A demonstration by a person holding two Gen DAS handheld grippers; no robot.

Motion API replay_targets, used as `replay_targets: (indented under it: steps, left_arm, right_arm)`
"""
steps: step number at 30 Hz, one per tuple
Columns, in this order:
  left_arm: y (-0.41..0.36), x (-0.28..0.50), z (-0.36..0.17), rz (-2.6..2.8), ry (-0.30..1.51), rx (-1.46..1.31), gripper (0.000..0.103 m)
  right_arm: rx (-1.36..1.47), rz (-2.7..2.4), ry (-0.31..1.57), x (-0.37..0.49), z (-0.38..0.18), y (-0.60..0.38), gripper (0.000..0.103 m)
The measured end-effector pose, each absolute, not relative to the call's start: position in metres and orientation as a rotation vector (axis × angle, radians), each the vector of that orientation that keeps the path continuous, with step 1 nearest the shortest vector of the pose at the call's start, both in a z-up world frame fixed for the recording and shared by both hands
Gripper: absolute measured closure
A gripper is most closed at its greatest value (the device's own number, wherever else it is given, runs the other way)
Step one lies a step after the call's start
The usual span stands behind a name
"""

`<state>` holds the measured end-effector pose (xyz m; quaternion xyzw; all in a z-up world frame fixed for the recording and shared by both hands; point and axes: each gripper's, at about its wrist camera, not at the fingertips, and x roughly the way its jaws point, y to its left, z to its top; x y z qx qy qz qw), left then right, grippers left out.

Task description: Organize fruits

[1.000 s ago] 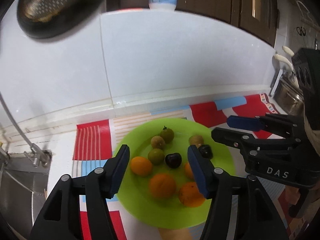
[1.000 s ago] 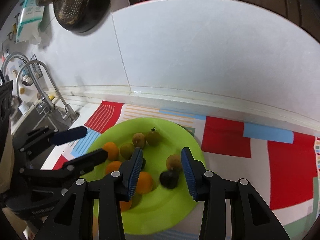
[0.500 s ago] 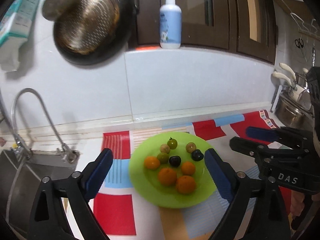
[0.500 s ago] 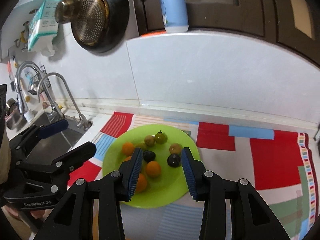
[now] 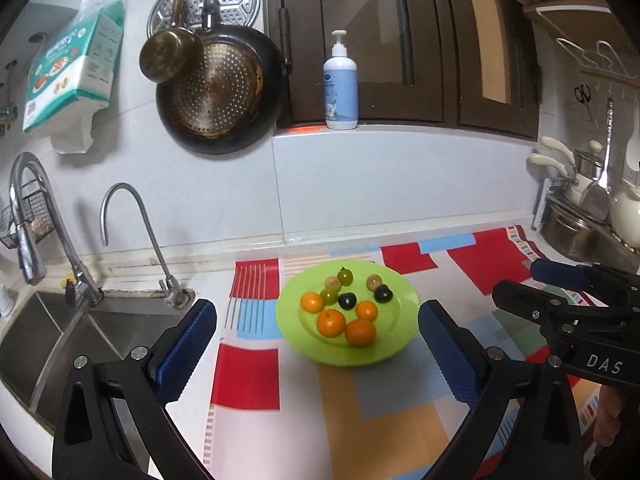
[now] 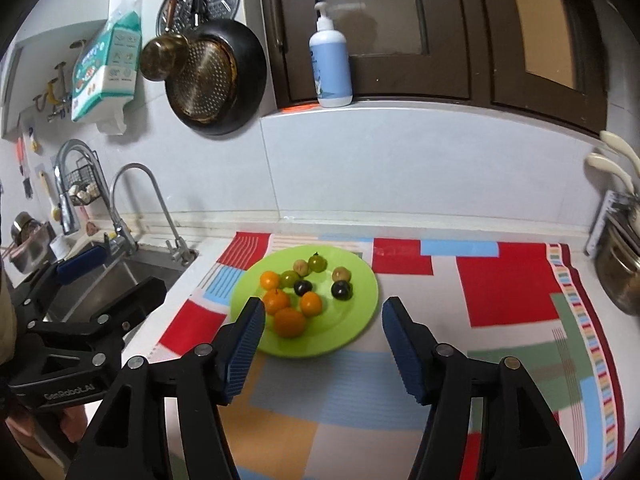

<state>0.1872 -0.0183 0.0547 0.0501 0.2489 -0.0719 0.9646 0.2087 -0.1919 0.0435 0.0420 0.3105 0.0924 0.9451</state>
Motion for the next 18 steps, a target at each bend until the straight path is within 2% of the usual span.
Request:
replay_targets:
  steps: [5,18]
  left_arm:
    - [-0.017,0.156,0.057,-0.144,0.495,0.1,0.0]
    - [-0.008,0.111,0.059,-0.127,0.5,0.1,0.0]
  right_arm:
    - [0.085,0.169,0.618,0.175,0.048,-0.193,0.036]
    - [0.074,0.152,0.626,0.12,0.046,-0.189,0.036]
